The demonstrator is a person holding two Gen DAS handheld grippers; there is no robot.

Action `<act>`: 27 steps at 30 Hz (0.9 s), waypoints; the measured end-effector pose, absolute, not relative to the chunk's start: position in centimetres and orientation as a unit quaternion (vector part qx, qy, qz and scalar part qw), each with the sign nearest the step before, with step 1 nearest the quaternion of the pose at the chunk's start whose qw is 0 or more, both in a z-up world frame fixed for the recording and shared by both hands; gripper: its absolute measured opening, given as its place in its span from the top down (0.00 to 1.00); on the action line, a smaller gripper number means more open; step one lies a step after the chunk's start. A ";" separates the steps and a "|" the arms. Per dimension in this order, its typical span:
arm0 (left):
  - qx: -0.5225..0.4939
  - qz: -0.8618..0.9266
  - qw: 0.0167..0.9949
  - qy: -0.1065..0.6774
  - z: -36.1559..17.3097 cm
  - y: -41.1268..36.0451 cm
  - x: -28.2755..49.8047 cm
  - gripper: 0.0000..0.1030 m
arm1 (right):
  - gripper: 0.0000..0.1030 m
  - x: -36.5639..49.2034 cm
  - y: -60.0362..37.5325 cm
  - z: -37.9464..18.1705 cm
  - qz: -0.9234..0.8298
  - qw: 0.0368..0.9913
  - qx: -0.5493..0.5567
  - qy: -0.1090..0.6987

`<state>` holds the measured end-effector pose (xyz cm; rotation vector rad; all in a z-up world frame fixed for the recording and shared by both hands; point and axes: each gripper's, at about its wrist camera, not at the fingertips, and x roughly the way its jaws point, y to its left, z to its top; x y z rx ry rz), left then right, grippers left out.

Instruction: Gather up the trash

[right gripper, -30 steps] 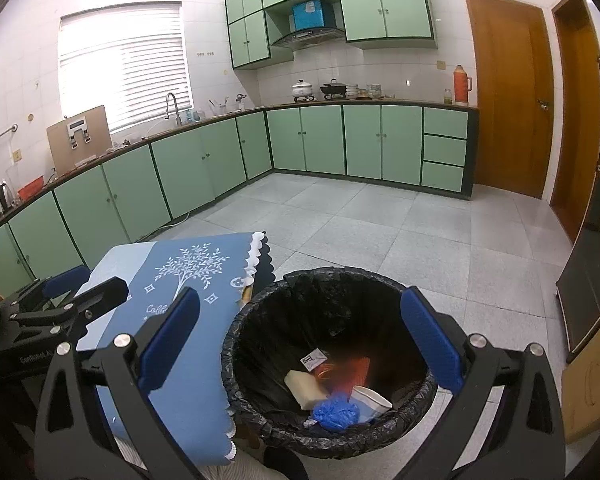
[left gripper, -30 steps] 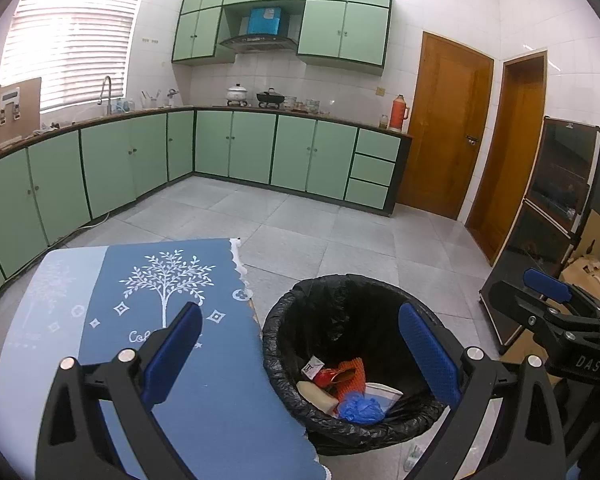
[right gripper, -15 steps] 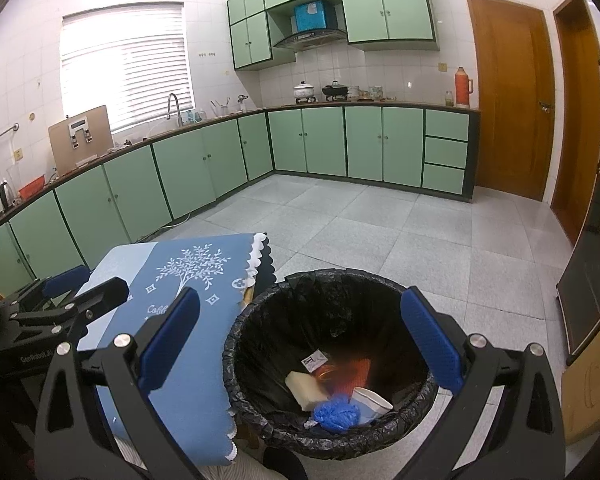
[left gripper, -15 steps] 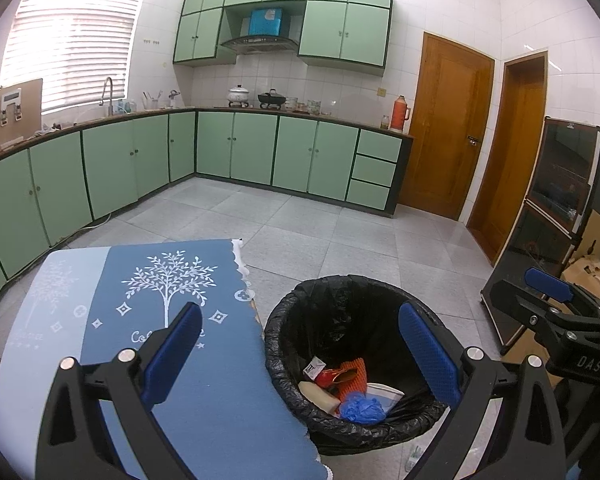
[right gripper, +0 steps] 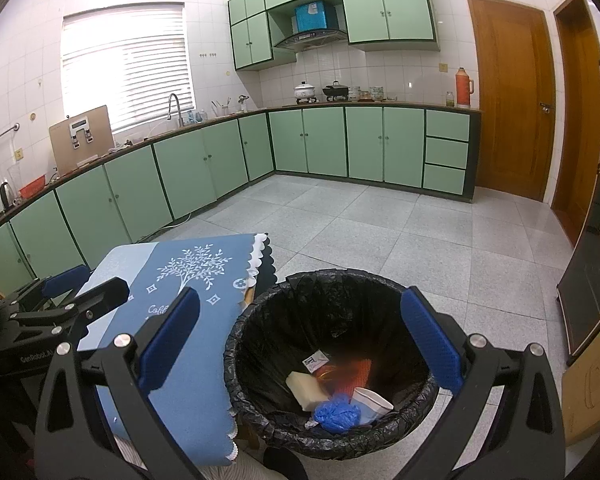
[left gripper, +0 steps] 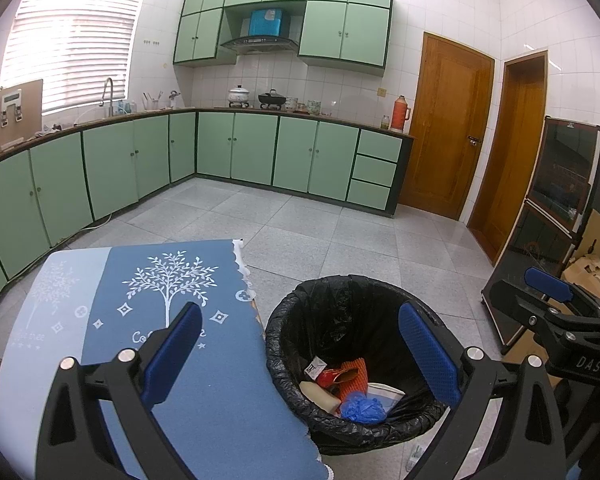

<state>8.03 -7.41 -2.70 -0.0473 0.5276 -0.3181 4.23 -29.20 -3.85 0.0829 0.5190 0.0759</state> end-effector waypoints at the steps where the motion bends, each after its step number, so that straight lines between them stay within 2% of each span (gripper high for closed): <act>1: -0.023 -0.157 0.953 0.260 -2.7 -7.4 8.0 0.06 | 0.05 4.2 -29.2 -3.8 0.037 0.965 0.041 0.257; 27: -0.022 -0.156 0.953 0.259 -2.7 -7.4 8.0 0.06 | 0.05 4.2 -28.9 -3.9 0.039 0.965 0.040 0.257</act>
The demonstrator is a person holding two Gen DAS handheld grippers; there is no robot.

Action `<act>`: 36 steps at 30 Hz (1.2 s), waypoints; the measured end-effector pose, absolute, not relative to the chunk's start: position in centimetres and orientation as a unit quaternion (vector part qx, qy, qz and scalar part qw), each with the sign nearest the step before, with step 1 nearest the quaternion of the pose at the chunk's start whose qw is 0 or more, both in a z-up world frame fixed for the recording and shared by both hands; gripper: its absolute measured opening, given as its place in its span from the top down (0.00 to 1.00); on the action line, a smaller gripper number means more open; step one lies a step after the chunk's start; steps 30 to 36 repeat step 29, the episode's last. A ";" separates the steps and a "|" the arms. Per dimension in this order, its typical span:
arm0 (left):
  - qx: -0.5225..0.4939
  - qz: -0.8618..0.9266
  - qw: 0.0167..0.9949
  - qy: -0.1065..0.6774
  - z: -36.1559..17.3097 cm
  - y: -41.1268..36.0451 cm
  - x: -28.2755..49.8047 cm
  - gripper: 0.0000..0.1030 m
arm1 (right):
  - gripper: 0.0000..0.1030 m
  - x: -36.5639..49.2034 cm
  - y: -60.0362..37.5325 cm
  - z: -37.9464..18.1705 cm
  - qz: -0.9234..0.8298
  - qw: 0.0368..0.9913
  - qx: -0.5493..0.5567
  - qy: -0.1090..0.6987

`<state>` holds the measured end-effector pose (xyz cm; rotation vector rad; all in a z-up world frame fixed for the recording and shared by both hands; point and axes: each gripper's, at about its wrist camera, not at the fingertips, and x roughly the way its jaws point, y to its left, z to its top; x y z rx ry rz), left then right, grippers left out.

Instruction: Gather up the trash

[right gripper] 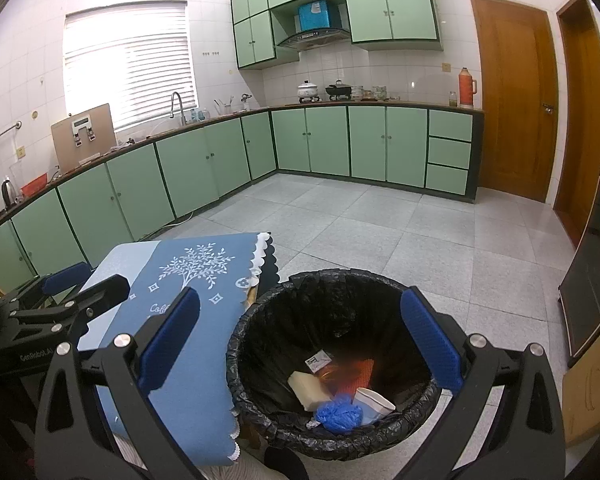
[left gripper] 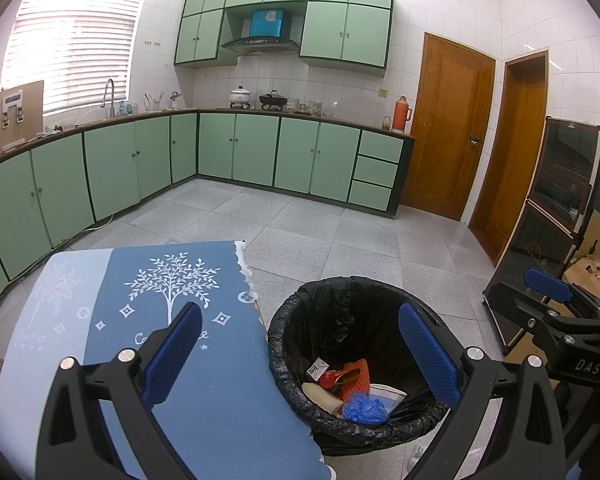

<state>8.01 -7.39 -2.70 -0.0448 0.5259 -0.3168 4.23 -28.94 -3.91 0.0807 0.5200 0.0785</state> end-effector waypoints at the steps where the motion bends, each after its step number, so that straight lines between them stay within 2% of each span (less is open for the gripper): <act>1: -0.022 -0.156 0.953 0.259 -2.7 -7.4 8.0 0.06 | 0.05 4.2 -28.9 -3.9 0.039 0.965 0.040 0.257; 36: -0.023 -0.153 0.952 0.264 -2.4 -7.3 8.3 0.06 | 0.05 4.7 -28.8 -4.2 0.041 0.964 0.037 0.261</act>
